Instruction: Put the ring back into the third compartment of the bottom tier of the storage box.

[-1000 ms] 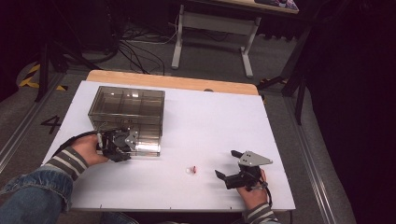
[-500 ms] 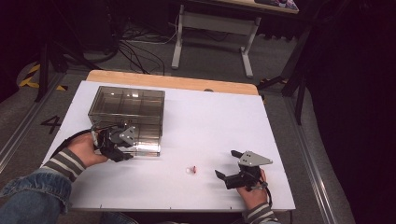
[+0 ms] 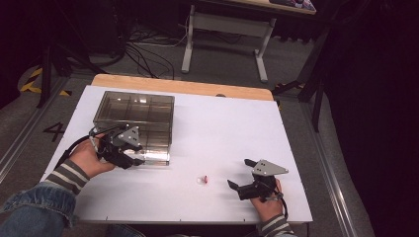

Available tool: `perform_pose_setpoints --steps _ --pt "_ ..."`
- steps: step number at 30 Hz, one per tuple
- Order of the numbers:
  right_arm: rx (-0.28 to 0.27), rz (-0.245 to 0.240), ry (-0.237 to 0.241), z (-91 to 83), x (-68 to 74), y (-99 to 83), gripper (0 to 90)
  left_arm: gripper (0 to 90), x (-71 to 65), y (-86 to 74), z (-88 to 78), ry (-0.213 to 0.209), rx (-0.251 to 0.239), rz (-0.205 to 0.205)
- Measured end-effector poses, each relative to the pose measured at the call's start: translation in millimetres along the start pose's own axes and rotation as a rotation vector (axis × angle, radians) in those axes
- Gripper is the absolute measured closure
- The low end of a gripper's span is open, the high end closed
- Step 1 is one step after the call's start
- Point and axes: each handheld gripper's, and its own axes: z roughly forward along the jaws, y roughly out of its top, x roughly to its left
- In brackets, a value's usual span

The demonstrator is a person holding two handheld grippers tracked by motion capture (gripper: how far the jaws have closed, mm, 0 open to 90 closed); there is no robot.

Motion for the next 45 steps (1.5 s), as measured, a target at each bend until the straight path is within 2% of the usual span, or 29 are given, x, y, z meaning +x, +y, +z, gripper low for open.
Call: perform_pose_setpoints --steps 9,17,22,27,35,42,45 --pt "-0.002 0.002 0.001 0.0 -0.1 0.0 1.6 43.4 -1.9 3.2 -3.0 -0.001 -0.061 -0.051" --pt "-0.002 0.004 0.002 -0.1 -0.2 0.0 1.7 40.5 -4.1 6.3 -7.7 0.006 -0.096 -0.077" --pt "-0.001 0.001 0.001 -0.2 0.1 -0.1 1.6 38.3 -6.9 8.7 -10.1 -0.006 -0.117 -0.073" --pt "-0.002 0.002 0.002 -0.1 -0.1 0.0 1.6 33.5 -10.4 12.7 -11.7 0.003 -0.144 -0.080" --pt "-0.002 0.002 0.003 -0.3 0.0 -0.1 1.6 28.2 -14.5 20.4 -11.7 -0.021 -0.178 -0.092" --pt "-0.003 0.002 0.004 -0.4 -0.1 -0.1 1.6 23.6 -17.4 29.5 -9.2 -0.043 -0.222 -0.130" --pt "-0.003 0.002 0.004 -0.4 0.0 -0.1 1.6 23.0 -19.5 33.8 -8.2 -0.045 -0.238 -0.133"
